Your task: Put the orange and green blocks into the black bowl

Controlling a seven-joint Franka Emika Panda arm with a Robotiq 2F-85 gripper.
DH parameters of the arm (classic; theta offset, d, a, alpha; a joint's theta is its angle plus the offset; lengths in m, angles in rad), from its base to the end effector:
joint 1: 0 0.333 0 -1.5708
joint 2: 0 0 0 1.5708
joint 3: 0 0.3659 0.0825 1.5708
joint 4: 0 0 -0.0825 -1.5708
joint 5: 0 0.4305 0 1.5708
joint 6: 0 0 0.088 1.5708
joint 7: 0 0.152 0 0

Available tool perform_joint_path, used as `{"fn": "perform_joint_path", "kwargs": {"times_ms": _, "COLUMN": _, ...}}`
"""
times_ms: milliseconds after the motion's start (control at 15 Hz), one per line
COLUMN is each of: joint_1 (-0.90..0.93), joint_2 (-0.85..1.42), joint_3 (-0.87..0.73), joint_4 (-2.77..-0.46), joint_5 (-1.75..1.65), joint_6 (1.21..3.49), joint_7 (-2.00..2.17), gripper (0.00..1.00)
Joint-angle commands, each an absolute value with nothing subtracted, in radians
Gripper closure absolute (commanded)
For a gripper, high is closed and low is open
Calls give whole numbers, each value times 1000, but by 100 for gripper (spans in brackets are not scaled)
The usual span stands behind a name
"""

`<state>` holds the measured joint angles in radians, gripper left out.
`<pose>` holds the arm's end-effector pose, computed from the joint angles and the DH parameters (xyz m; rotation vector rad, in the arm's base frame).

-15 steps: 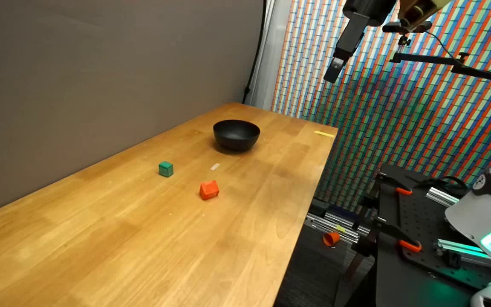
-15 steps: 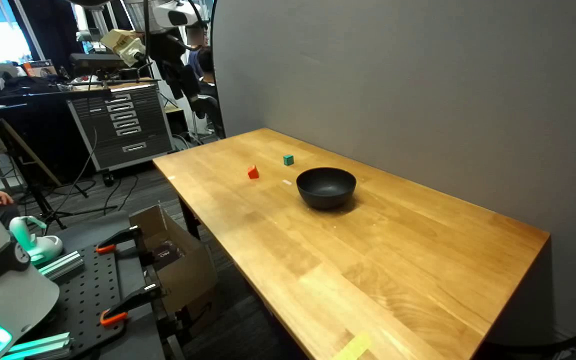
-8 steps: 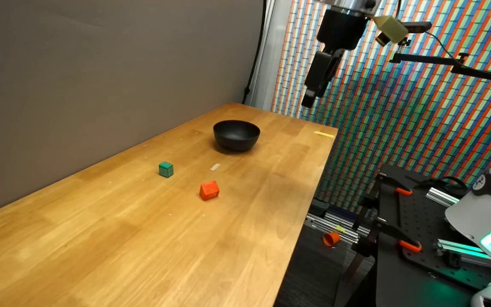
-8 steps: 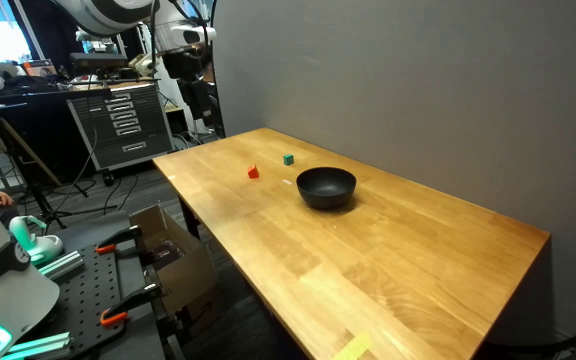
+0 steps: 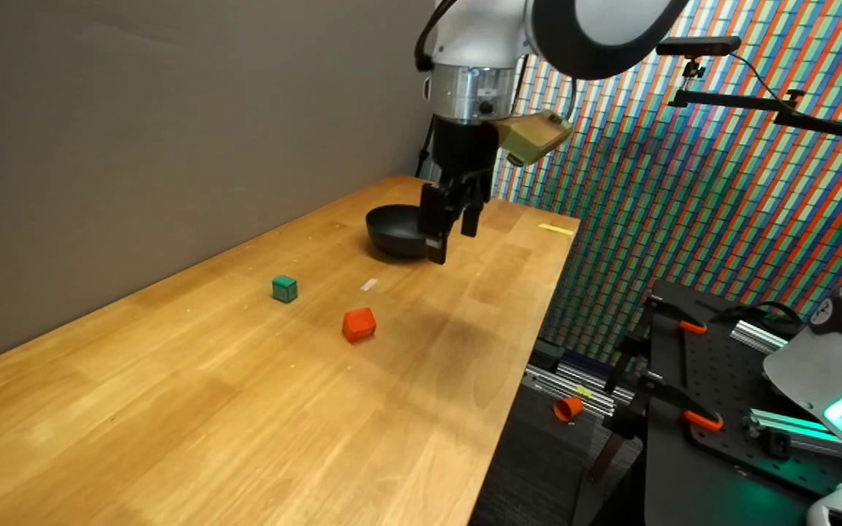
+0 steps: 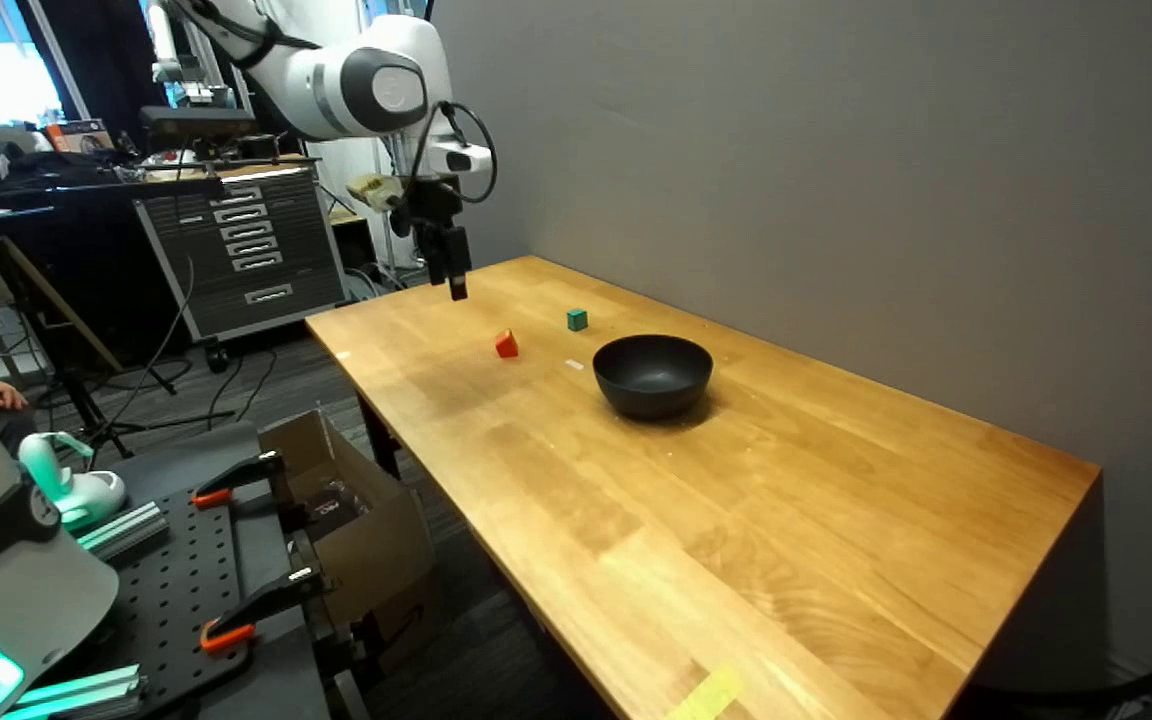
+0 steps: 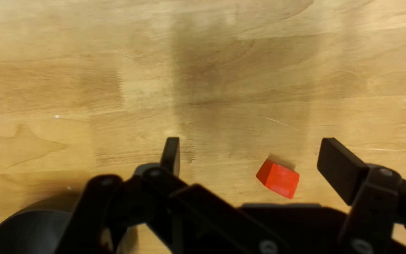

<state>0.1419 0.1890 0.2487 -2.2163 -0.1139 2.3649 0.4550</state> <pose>0.5401 0.2179 0.2612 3.0987 0.0228 -0.0260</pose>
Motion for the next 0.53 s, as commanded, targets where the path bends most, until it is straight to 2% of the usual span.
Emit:
{"fn": "perform_joint_path", "kwargs": {"times_ms": 0, "joint_1": 212, "joint_2": 431, "joint_3": 187, "joint_4": -1981, "joint_5": -113, "joint_6": 2322, "joint_7": 468, "gripper": 0}}
{"fn": "perform_joint_path", "kwargs": {"times_ms": 467, "joint_1": 265, "joint_2": 723, "joint_3": 136, "joint_4": -1675, "joint_5": 1, "joint_6": 2273, "joint_7": 425, "gripper": 0}}
